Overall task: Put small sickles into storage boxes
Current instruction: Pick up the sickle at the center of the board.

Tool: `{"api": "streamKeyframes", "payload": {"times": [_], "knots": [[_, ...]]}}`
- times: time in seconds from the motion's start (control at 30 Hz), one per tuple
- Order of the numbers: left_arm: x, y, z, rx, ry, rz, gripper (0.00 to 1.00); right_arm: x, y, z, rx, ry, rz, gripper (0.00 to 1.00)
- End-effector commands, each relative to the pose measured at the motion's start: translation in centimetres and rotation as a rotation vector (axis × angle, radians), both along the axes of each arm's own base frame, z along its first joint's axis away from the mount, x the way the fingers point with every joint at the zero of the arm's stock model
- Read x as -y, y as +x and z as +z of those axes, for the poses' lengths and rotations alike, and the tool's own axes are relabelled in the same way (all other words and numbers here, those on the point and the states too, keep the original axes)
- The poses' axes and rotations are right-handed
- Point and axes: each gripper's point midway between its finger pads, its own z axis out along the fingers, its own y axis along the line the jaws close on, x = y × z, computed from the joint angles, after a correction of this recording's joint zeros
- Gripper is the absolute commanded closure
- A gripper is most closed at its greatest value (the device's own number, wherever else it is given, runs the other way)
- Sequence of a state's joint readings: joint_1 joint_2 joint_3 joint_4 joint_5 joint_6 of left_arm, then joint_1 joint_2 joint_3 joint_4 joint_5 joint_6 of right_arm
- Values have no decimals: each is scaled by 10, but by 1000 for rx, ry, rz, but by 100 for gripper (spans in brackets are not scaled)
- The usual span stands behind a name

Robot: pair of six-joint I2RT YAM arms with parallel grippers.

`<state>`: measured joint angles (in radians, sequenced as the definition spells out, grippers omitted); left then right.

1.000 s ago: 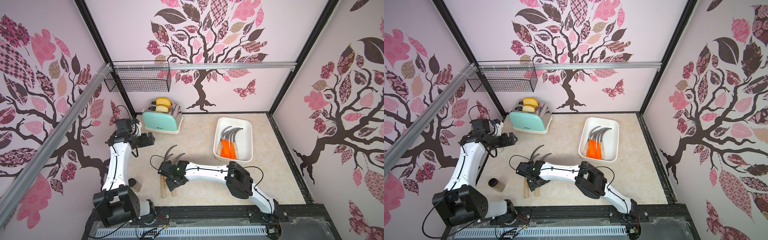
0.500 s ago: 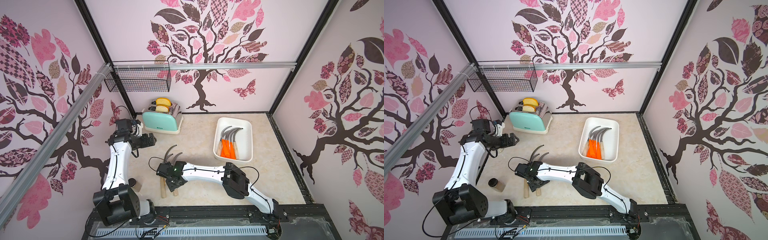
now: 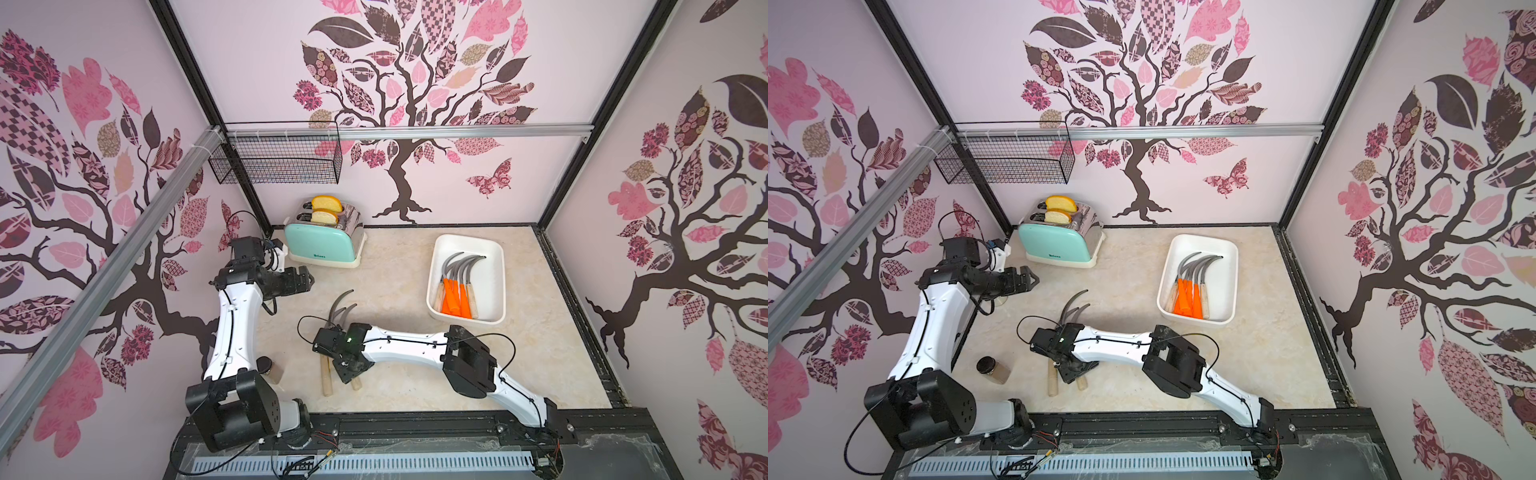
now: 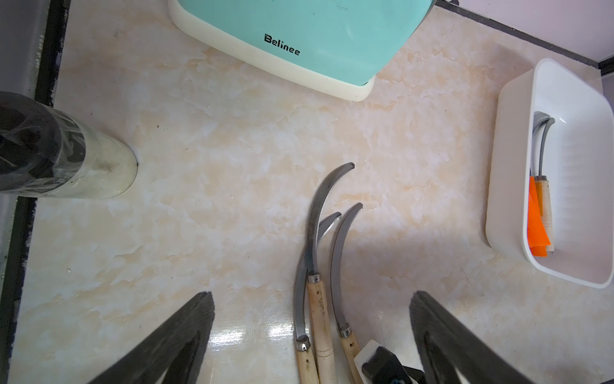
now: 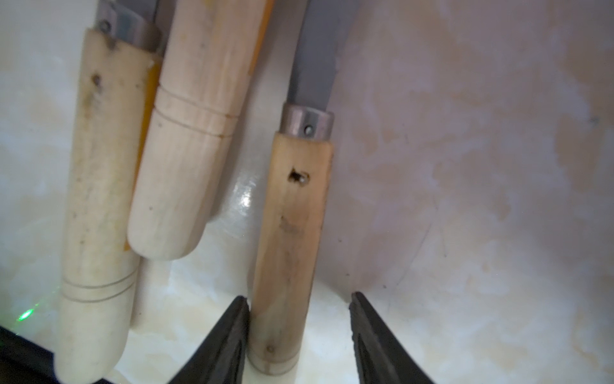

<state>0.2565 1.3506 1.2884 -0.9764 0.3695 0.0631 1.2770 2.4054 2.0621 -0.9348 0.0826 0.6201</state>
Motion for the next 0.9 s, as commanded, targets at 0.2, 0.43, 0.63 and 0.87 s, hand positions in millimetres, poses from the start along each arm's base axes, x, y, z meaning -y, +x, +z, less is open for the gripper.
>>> {"api": "streamKeyframes", "payload": {"times": [0.2, 0.43, 0.63, 0.87], "knots": [[4, -1, 13, 34, -4, -30, 4, 4, -4, -7, -1, -46, 13, 52], [4, -1, 12, 31, -4, -34, 3, 7, -3, -9, 2, -61, 8, 56], [4, 0, 13, 33, -6, -34, 4, 10, -4, -12, -3, -79, 5, 59], [4, 1, 13, 34, -6, -37, 4, 11, -5, -14, -4, -85, 7, 62]]}}
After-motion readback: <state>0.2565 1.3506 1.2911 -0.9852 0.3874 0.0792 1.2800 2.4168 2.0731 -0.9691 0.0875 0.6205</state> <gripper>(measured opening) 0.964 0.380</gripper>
